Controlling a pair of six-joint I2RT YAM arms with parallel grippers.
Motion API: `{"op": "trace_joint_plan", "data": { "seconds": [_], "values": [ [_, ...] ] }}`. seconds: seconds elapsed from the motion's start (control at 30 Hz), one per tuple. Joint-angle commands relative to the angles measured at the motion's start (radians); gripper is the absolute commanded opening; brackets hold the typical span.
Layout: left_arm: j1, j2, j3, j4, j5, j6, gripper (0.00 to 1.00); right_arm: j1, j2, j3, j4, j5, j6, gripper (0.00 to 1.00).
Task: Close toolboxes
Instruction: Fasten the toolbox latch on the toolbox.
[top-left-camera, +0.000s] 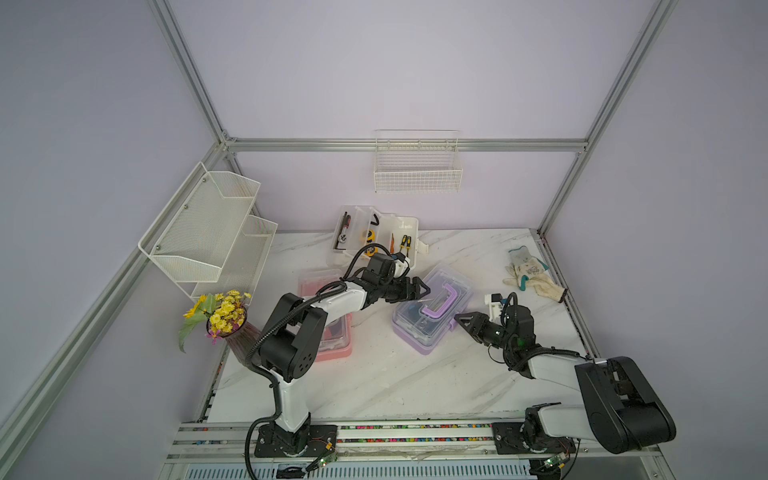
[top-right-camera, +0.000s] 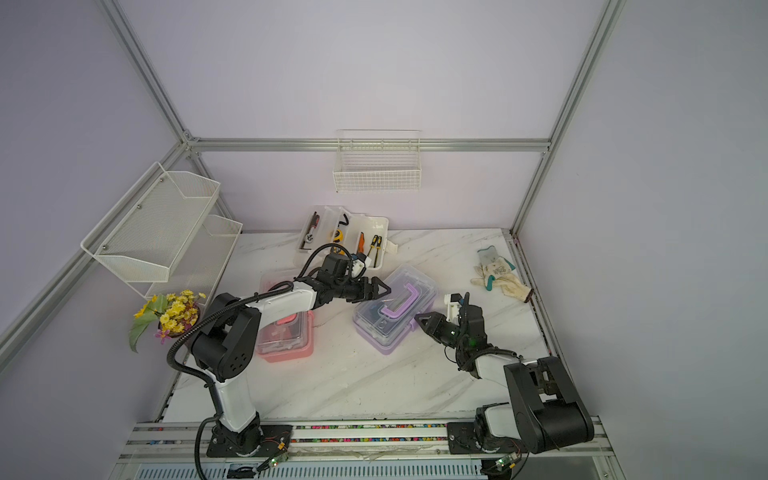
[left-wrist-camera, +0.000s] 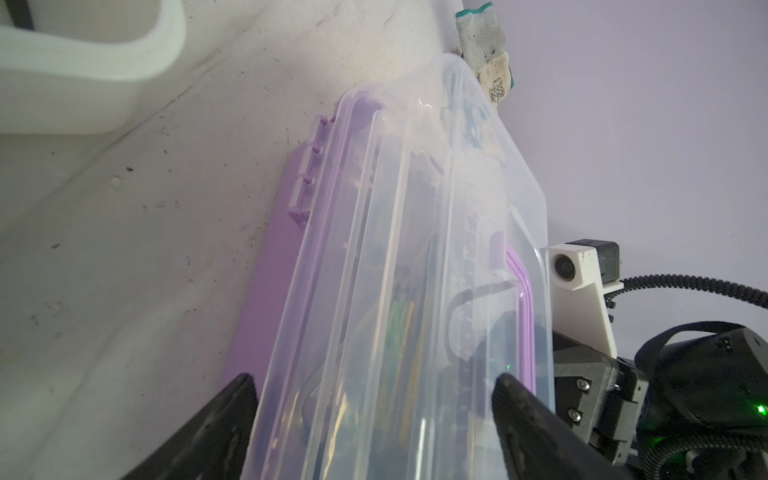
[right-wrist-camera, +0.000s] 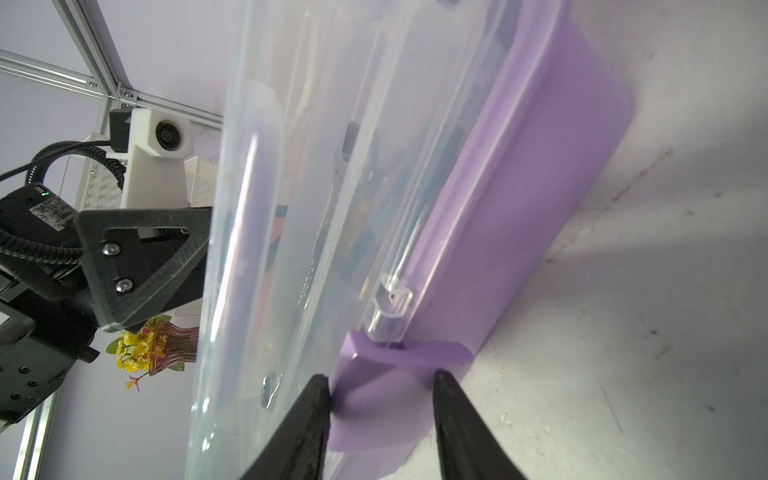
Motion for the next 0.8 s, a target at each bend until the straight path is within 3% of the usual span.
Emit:
{"op": "trace_joint_plan", "data": {
  "seconds": [0.0, 0.77],
  "values": [
    [-0.034, 0.021, -0.072, -0.094, 0.007, -0.015, 0.88, 0.047, 0.052, -0.009, 0.104, -0.015, 0.049, 0.43],
    [-0.058, 0.028, -0.111, 0.046, 0.045, -0.118, 0.85, 0.083, 0.161, -0.008, 0.330, -0.040, 0.103, 0.43]
  ]
}}
